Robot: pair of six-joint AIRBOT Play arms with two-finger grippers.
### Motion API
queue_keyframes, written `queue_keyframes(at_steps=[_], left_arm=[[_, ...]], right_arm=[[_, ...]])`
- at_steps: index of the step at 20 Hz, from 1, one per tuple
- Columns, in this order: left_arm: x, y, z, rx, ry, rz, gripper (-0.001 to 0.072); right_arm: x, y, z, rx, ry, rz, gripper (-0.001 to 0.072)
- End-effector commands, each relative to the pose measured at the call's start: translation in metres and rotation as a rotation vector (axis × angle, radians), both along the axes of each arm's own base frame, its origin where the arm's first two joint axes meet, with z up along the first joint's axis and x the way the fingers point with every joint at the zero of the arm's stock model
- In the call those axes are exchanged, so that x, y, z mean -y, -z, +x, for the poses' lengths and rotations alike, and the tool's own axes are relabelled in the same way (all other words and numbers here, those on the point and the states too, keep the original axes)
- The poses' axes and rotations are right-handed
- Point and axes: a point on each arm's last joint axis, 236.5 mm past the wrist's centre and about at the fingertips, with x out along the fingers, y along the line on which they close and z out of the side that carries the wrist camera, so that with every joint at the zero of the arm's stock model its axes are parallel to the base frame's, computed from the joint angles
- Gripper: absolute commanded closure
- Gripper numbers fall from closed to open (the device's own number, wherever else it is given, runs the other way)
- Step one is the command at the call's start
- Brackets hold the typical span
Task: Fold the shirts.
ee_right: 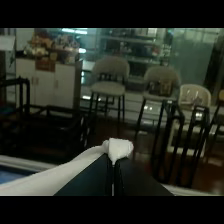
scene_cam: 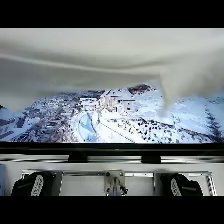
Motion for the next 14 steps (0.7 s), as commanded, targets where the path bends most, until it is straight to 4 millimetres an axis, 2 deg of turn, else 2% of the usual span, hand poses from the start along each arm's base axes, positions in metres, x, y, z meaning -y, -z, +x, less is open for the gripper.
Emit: queue_keyframes(at_steps=[1,2,4,6,8,10,12,14], left_arm=[[0.007,0.033,-0.014,-0.136,-0.020,0.047,0.0670],[0.004,0.036,-0.013,-0.149,-0.035,0.052,0.0670],[-0.010,0.046,-0.007,-0.190,-0.100,0.069,0.0670],[-0.029,0.079,0.010,-0.323,-0.161,0.086,0.0670],[-0.033,0.135,0.036,-0.526,-0.122,0.074,0.0670],[-0.028,0.209,0.062,-0.759,-0.032,0.028,0.0670],[-0.030,0.284,0.084,-0.961,0.024,-0.036,0.0670],[-0.040,0.361,0.111,-1.135,0.039,-0.121,0.0670]], right_arm=[[0.008,-0.020,-0.060,0.103,0.062,0.034,0.0650],[0.010,-0.011,-0.062,0.070,0.078,0.027,0.0650],[0.023,0.019,-0.054,-0.060,0.140,-0.002,0.0649],[0.041,0.059,-0.040,-0.234,0.209,-0.036,0.0650],[0.056,0.113,-0.020,-0.480,0.250,-0.060,0.0650],[0.063,0.174,0.002,-0.767,0.247,-0.071,0.0650],[0.065,0.238,0.031,-1.004,0.215,-0.069,0.0650],[0.056,0.308,0.068,-1.175,0.142,-0.034,0.0650]])
